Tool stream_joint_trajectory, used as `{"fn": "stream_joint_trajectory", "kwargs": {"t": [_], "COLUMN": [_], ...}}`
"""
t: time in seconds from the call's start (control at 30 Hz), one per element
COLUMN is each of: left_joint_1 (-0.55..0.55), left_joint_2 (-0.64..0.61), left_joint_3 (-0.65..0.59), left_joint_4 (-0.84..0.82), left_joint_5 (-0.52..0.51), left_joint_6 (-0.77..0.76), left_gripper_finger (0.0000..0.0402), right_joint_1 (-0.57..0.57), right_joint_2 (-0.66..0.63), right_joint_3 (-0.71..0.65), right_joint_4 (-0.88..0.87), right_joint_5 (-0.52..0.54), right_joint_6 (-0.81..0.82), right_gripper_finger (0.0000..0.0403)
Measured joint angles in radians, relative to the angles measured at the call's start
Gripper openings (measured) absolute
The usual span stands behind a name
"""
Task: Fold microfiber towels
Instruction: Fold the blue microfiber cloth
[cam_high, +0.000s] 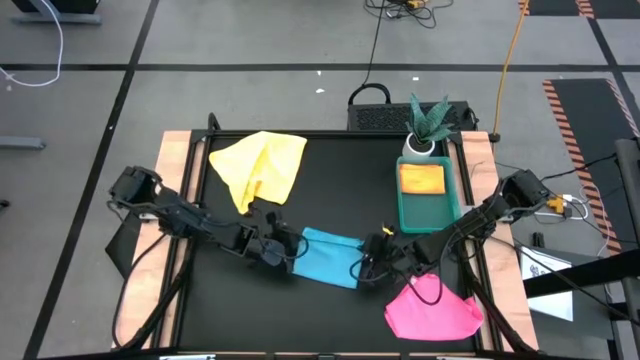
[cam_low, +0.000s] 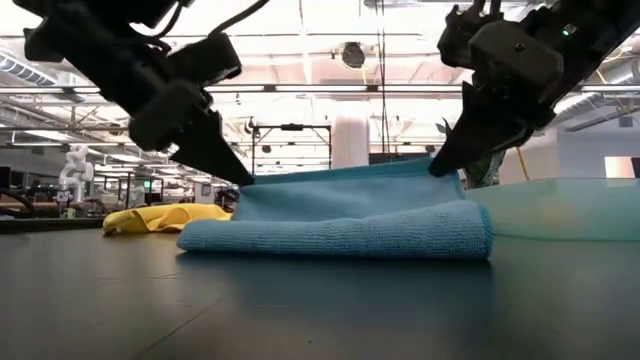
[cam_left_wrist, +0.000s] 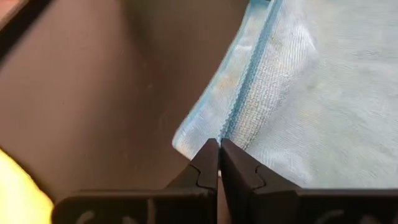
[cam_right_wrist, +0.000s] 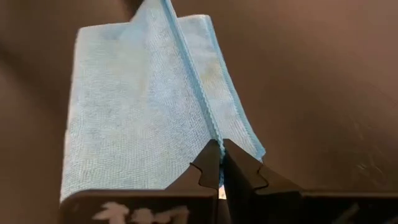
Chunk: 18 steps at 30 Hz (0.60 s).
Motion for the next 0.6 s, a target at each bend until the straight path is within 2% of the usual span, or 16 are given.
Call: {"fn": "stream_joint_trajectory", "kwargs": {"t": [0.3,0.6], "left_joint_1": [0.021,0.053], "left_joint_2": [0.083,0.083], "left_joint_3": [0.0,0.0], "left_joint_4": [0.058,0.051], "left_joint_5": [-0.116,-0.103], "left_joint_6": [0.005,0.012], "left_gripper_finger": [0.0006,0.0036], "right_joint_1": [-0.042,-0.088], "right_joint_2": [0.001,0.001], "right_joint_3": [-0.09,-0.168], "right_joint_4": [0.084,0.187], "right_joint_5": [0.007,0.0], "right_joint_6": [0.042,0.018], "right_gripper_finger": [0.0,0.0002]}}
